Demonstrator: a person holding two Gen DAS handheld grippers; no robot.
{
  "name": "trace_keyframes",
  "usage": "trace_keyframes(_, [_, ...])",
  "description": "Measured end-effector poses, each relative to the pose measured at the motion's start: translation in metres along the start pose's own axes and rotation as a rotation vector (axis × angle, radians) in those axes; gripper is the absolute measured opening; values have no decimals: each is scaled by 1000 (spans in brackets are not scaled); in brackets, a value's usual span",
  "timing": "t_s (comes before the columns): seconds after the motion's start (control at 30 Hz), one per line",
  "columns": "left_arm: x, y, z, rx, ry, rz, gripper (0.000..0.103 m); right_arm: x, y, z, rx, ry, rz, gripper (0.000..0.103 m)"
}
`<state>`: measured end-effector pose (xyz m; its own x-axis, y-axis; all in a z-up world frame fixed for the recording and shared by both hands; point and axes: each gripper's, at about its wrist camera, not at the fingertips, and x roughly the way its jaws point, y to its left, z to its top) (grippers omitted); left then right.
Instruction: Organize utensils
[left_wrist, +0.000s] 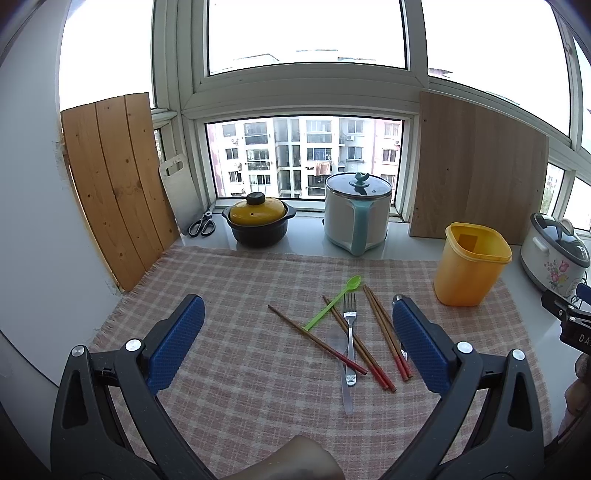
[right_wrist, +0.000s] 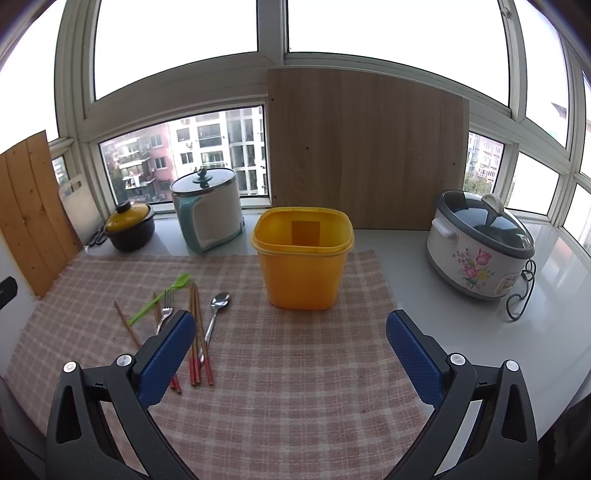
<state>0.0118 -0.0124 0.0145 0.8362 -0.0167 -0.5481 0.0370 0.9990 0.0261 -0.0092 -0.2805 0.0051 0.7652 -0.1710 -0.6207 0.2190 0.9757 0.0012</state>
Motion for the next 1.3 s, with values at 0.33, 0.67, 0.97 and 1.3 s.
trace_keyframes(0.33, [3,-5,0,-1,5,-4,103,3,1,1,2,12,-4,102])
trace_keyframes(0.67, [6,-7,-1,-3,11,-8,103,5,1,1,3,15,-1,102])
trace_keyframes(0.97, [13,-1,-5,-11,27,-10,103,9,3,2,-2,24,-3,102])
trace_keyframes(1.3, [26,15,-11,-25,53,13,103,18,9,4,-16,39,1,102])
